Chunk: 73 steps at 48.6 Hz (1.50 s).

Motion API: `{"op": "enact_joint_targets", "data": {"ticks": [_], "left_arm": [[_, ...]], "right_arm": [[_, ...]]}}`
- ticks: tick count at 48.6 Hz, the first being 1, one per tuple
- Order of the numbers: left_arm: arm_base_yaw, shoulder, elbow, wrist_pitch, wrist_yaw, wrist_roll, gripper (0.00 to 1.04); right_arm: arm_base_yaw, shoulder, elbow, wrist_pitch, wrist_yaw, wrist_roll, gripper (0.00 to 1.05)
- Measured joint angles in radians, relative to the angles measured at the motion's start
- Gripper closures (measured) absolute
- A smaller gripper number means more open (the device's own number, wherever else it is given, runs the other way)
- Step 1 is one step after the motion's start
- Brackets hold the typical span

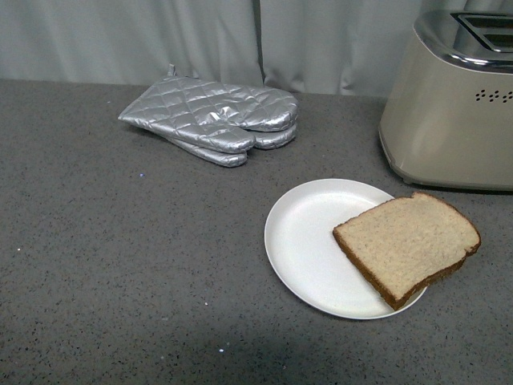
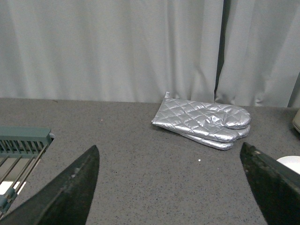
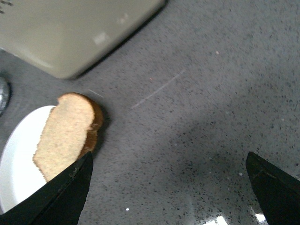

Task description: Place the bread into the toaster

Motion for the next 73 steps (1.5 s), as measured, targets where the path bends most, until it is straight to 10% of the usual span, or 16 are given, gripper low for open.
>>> {"op": "enact_joint_targets", "data": {"ticks": [37, 73], "left_arm": [[0.000, 0.000, 0.000, 0.000, 0.000, 0.000, 0.07], [0.000, 0.000, 0.000, 0.000, 0.000, 0.000, 0.07]], "right_arm": [[0.245, 0.919, -0.057, 0.944, 0.159, 0.294, 0.09], [0.274, 1.166, 0.153, 0.995, 0.129, 0.369, 0.09]]}}
